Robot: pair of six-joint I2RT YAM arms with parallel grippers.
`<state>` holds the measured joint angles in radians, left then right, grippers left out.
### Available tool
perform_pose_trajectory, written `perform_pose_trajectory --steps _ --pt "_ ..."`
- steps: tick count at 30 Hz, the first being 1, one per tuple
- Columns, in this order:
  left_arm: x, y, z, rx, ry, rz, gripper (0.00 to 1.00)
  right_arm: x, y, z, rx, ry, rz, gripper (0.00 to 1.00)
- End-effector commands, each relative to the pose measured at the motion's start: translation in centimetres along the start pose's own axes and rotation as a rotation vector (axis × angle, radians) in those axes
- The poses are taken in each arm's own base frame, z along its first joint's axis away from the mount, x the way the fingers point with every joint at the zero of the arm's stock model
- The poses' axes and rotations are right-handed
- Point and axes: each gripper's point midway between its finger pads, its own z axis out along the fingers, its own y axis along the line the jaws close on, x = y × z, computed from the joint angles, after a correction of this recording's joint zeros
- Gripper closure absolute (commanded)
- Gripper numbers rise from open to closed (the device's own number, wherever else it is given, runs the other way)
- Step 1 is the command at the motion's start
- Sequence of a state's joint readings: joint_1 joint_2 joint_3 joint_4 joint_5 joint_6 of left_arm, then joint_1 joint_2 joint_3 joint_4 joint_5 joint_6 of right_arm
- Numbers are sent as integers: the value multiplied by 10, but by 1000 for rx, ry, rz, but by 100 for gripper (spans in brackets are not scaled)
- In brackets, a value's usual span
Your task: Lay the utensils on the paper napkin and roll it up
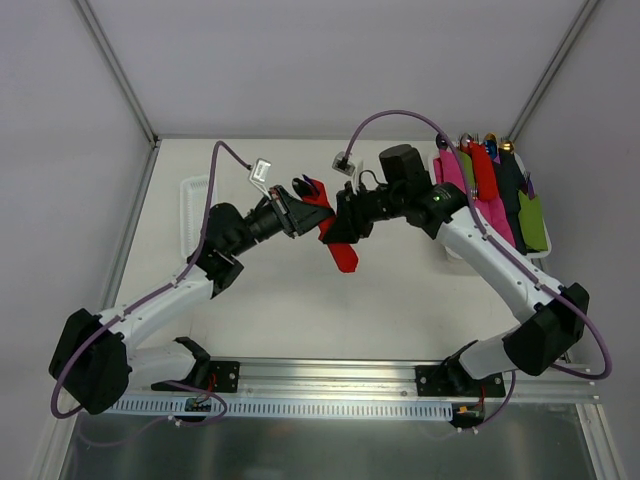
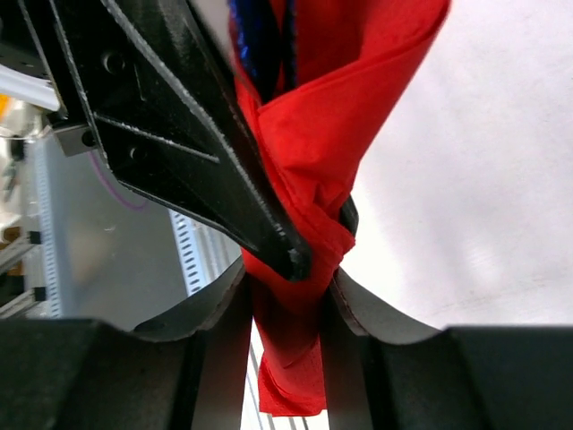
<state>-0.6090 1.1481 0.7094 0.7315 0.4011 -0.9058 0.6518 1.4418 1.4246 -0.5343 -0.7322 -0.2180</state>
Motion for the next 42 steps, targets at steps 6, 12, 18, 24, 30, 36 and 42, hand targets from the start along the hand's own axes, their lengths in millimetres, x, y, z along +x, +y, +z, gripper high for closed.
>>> perform_pose_trajectory --steps 6,12,18,24,30,36,42 --pt "-16 -52 3 237 -38 39 100 -8 22 -10 -232 -19 87 62" --pt "-13 -54 6 264 -26 24 100 -6 26 -17 -281 -21 109 66" --pt "-14 -54 8 275 -18 15 100 0 25 -20 -319 -14 145 73" --pt "-14 -52 11 289 -5 -14 100 0 22 -26 -330 -19 173 82" --pt "-14 -53 13 295 9 -17 97 3 15 -28 -305 -25 186 100" --pt "-14 -42 14 212 15 19 36 -1 12 -37 -255 -58 147 100" --pt "-16 -33 12 119 31 90 1 -16 -1 -62 -203 -132 144 100"
